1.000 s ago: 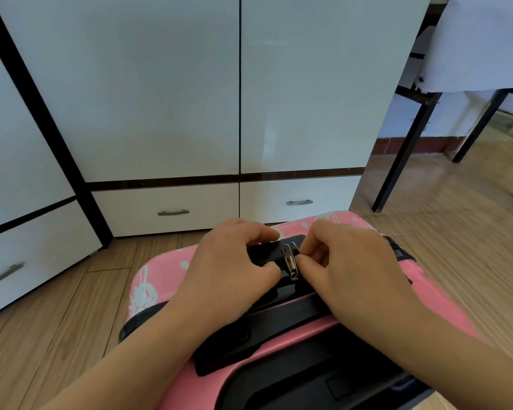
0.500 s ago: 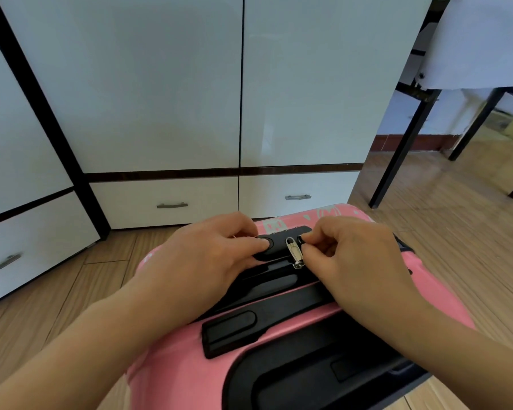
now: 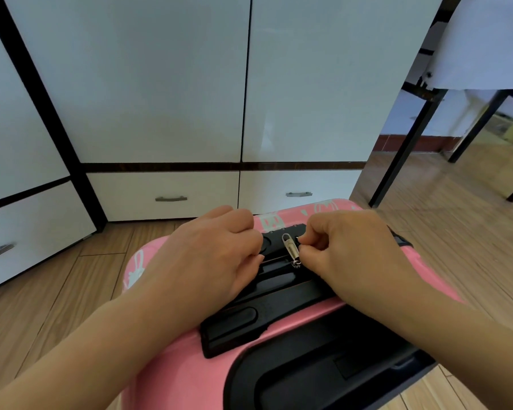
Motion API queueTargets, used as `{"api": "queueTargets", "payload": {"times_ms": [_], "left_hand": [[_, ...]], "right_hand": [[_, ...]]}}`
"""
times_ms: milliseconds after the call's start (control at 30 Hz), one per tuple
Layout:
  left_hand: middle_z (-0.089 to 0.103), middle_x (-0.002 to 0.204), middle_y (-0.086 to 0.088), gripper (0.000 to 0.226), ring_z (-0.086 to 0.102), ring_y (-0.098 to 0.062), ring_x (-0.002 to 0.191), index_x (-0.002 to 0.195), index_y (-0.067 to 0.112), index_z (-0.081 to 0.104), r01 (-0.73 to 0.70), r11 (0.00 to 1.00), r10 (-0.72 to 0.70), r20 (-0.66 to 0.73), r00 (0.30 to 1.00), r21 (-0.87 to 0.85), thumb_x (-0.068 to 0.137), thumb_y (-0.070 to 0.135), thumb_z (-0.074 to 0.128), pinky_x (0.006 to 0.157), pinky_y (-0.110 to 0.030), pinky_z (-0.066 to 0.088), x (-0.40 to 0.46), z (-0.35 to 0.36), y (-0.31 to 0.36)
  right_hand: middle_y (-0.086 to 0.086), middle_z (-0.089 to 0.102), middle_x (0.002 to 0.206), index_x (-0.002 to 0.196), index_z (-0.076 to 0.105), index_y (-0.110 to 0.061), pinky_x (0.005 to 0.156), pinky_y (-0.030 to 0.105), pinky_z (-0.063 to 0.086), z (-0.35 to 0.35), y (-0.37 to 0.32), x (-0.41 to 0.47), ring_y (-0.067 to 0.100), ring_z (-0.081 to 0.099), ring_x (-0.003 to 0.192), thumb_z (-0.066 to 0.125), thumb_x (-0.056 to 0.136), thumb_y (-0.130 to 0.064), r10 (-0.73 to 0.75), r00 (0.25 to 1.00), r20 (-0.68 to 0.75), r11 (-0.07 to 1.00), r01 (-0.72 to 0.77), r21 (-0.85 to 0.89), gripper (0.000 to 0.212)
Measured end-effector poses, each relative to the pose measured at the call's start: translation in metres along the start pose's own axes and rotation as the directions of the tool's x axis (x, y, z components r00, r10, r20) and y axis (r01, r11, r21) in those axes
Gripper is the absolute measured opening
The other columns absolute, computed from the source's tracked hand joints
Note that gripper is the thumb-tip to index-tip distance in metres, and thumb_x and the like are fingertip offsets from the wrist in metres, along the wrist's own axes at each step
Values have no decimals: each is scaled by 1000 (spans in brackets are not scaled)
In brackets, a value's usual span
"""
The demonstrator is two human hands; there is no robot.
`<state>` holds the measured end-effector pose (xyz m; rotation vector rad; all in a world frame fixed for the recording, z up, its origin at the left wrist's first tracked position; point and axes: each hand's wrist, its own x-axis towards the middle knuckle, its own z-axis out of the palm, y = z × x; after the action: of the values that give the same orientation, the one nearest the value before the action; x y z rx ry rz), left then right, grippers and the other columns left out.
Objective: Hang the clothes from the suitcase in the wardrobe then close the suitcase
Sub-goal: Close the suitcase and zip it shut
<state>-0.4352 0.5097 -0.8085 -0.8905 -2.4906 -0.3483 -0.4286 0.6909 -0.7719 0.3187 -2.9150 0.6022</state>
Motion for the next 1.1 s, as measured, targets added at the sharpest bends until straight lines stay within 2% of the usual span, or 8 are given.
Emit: {"api": "queueTargets", "payload": {"times_ms": [200, 333, 433, 533, 600, 767, 933, 1100], "left_hand": [[56, 74, 2, 25, 53, -17, 64, 67, 15, 62, 0, 1000, 0, 9, 1000, -4, 82, 30, 47, 52, -29, 47, -1, 2, 1], [56, 76, 2, 25, 53, -17, 63, 68, 16, 62, 27, 1000, -27, 33, 999, -15, 80, 33, 47, 51, -25, 44, 0, 0, 1], [55, 89, 7, 17, 56, -13, 70, 82, 21, 65, 169, 978, -168, 18, 986, -126, 76, 36, 58, 57, -24, 44, 0, -3, -1], [51, 99, 15, 25, 56, -6, 86, 101, 29, 61, 318, 911, -314, 60, 948, -262, 79, 39, 67, 79, -26, 48, 4, -9, 1], [52, 101, 16, 30, 53, -3, 92, 106, 31, 60, 346, 889, -328, 111, 938, -299, 78, 36, 71, 87, -24, 44, 10, -11, 5], [56, 100, 18, 19, 53, -1, 90, 97, 33, 66, 335, 883, -298, 158, 941, -329, 80, 28, 72, 84, -17, 41, 15, -11, 9], [56, 93, 24, 28, 49, 17, 85, 107, 33, 65, 391, 836, -338, 201, 919, -386, 80, 28, 72, 76, 1, 34, 17, -10, 11], [60, 103, 20, 34, 46, 3, 80, 117, 34, 58, 414, 865, -378, 174, 909, -284, 84, 33, 67, 78, -12, 34, 25, -4, 23]], "right_hand": [[-3, 43, 73, 93, 62, -18, 52, 19, 28, -8, -13, 5, 16, 46, 76, 44, 96, -17, -182, 951, 248, 894, 265, -361, 18], [-1, 50, 86, 90, 61, -15, 68, 23, 33, -13, -13, 5, 16, 49, 81, 38, 100, -28, -188, 935, 300, 903, 285, -322, 28], [3, 60, 75, 67, 59, -19, 60, 16, 37, -19, -3, 5, 13, 54, 68, 44, 97, -37, -124, 950, 287, 974, 171, -145, 38], [-4, 70, 64, 74, 69, -23, 57, 2, 41, -20, 9, 1, -2, 63, 56, 65, 87, -24, 34, 974, 223, 966, -89, 243, 14], [-4, 72, 63, 76, 70, -17, 58, 1, 43, -18, 13, -1, 1, 67, 55, 67, 85, -14, 111, 974, 195, 915, -177, 362, 9], [-2, 70, 59, 73, 68, -17, 54, 4, 46, -10, 12, -3, 3, 66, 51, 66, 81, -8, 139, 987, 84, 914, -160, 372, 12], [-11, 63, 64, 78, 64, -30, 60, 16, 46, 4, 13, -8, 2, 59, 60, 67, 76, -16, 67, 985, -160, 984, -39, 172, 15], [-11, 65, 67, 84, 74, -23, 65, 19, 48, 5, 12, -9, 4, 59, 64, 65, 82, -19, 17, 978, -209, 992, 9, 126, 10]]}}
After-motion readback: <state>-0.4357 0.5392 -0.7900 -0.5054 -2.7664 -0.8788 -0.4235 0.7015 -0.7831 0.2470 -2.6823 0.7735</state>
